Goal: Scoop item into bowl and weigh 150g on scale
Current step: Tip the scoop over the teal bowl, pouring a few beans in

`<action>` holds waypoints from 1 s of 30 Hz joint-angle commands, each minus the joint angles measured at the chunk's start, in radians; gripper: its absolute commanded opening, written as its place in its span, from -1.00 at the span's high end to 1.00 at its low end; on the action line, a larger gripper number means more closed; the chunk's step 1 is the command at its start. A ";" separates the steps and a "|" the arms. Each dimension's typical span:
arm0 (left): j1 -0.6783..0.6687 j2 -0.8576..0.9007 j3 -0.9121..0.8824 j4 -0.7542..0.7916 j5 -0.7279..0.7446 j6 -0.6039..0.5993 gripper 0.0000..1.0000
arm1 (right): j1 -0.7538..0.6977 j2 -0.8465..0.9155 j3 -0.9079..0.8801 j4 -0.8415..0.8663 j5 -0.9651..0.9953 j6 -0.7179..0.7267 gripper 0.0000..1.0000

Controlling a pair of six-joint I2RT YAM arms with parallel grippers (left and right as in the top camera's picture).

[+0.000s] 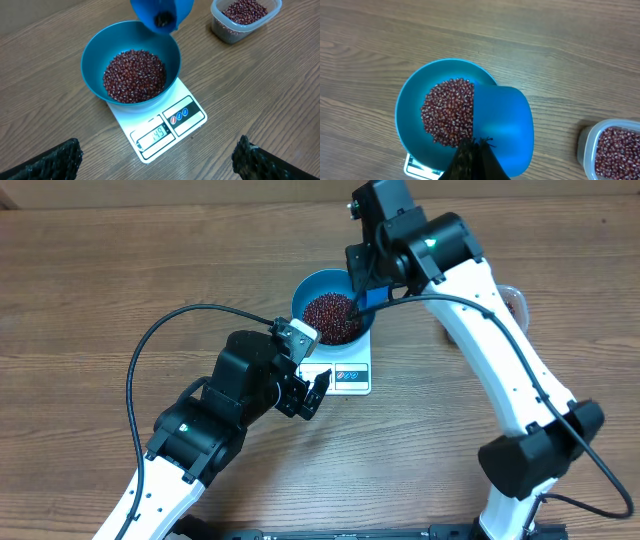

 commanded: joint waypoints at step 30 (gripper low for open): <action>0.002 0.004 -0.005 0.001 0.004 -0.010 -0.99 | 0.035 0.004 -0.003 0.006 0.078 0.052 0.93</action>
